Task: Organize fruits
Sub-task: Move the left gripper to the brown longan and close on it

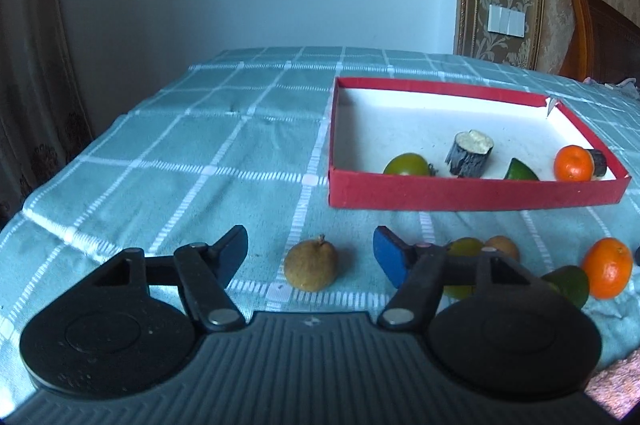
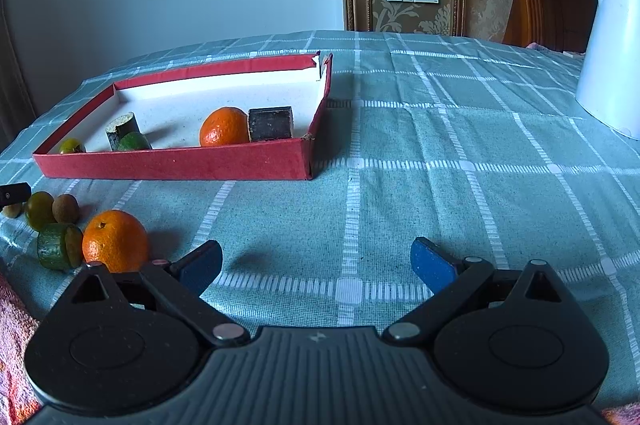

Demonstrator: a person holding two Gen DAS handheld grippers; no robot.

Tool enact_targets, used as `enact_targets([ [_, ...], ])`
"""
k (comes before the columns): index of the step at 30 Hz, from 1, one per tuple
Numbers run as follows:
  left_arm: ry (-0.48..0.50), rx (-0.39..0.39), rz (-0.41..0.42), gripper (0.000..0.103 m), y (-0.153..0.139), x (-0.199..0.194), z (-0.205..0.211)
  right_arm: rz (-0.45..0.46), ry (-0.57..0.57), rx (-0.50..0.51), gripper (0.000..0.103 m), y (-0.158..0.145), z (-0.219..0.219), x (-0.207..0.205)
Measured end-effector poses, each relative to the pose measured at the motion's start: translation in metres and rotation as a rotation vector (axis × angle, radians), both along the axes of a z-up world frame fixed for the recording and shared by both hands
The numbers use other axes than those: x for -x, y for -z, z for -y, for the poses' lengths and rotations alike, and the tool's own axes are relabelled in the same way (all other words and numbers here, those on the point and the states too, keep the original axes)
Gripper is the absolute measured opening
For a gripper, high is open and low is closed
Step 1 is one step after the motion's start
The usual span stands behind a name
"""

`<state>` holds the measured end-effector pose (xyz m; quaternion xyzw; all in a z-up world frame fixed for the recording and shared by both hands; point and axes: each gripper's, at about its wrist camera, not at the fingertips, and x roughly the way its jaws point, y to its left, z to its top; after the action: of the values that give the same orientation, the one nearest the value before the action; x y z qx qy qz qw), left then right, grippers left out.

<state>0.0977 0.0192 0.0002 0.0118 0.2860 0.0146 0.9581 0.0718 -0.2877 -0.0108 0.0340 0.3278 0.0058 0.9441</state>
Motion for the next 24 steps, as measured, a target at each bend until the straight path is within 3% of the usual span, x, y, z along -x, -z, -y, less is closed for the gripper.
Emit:
enact_targets([
  [2, -0.006, 0.002, -0.007, 0.064, 0.003, -0.002, -0.002, 0.0, 0.0, 0.0, 0.101, 0.0, 0.0, 0.0],
  [4, -0.003, 0.007, -0.027, 0.047, 0.005, -0.005, -0.003, 0.0, 0.0, -0.001, 0.101, 0.0, 0.0, 0.0],
  [6, 0.003, 0.018, -0.034, 0.043, 0.006, -0.006, -0.004, 0.0, 0.0, 0.0, 0.101, 0.0, 0.0, 0.0],
  [17, 0.018, 0.0, -0.029, 0.027, 0.004, -0.003, 0.005, -0.001, 0.0, 0.001, 0.101, -0.001, 0.0, 0.0],
  [24, 0.024, -0.008, -0.009, 0.026, -0.001, 0.004, 0.012, 0.0, 0.0, -0.001, 0.101, -0.001, -0.001, 0.0],
])
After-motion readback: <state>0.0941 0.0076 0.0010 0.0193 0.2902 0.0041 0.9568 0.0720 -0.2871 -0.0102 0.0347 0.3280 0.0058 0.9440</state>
